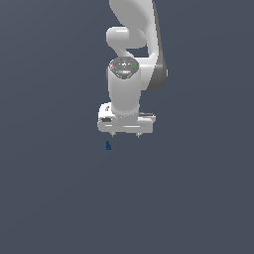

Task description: Pick up the object and move it to a goal position.

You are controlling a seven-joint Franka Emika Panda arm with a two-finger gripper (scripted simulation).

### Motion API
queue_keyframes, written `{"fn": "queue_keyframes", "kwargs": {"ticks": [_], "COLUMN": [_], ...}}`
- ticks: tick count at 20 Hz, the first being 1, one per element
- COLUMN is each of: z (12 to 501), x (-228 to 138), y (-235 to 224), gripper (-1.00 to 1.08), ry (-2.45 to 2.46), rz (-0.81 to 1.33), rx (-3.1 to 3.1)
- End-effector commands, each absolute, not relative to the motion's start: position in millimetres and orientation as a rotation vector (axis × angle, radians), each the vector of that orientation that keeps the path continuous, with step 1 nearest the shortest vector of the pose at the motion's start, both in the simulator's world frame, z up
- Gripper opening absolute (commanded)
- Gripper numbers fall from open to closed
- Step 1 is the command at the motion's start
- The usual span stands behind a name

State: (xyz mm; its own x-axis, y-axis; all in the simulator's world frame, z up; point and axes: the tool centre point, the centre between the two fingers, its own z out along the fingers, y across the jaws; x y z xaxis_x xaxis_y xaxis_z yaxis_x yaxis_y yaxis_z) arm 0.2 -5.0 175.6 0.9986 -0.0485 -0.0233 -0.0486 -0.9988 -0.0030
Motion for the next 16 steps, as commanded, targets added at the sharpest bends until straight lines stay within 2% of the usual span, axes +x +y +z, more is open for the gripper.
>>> {"fn": "queue_keyframes", "kwargs": {"ticks": [1, 10, 16], "z": [175.6, 195.6, 190.3], "x": [0.2, 8.9, 7.5], "y": [-5.0, 3.1, -1.3], "gripper": [1.0, 1.0, 1.0], "ry": [0.076, 0.028, 0.048], "rz": [0.036, -0.015, -0.012], "rx": [-3.137, -3.117, -3.118]}}
